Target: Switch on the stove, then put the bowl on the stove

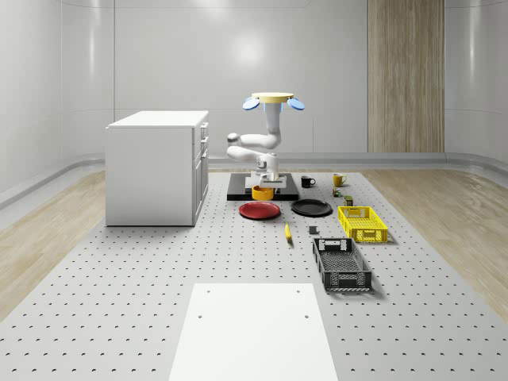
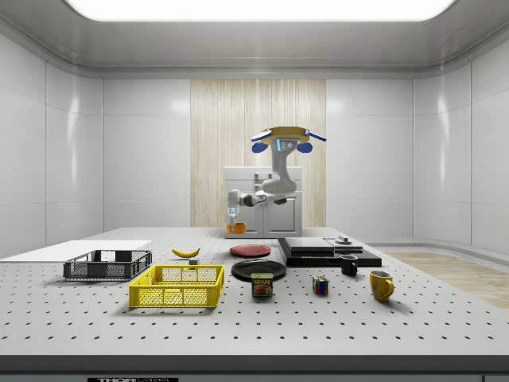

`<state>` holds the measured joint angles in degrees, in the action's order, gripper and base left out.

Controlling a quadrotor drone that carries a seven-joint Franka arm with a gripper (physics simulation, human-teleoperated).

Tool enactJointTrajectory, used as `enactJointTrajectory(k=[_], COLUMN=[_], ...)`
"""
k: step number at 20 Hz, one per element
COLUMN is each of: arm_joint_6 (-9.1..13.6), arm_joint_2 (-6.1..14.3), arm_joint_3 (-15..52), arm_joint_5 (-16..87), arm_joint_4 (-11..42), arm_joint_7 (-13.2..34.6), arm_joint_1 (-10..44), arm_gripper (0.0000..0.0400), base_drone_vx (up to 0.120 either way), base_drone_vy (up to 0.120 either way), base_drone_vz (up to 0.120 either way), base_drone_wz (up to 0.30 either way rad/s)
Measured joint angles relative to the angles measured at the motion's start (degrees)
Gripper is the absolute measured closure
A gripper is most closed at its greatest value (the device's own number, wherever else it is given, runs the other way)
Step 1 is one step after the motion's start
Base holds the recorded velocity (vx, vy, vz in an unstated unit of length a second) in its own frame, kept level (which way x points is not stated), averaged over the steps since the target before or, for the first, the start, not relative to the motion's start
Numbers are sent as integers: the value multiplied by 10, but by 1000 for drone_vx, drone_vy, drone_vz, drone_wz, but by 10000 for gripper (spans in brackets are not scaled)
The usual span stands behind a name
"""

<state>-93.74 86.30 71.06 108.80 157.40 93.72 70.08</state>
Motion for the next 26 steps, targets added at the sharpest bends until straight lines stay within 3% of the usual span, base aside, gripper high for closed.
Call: enactJointTrajectory(k=[26], arm_joint_6=[-7], arm_joint_2=[7], arm_joint_3=[0], arm_joint_5=[-3], arm_joint_4=[0], arm_joint_7=[2], arm_joint_1=[3], arm_gripper=[300], base_drone_vx=[-120], base_drone_vy=[0], base_drone_vz=[0], base_drone_wz=[0])
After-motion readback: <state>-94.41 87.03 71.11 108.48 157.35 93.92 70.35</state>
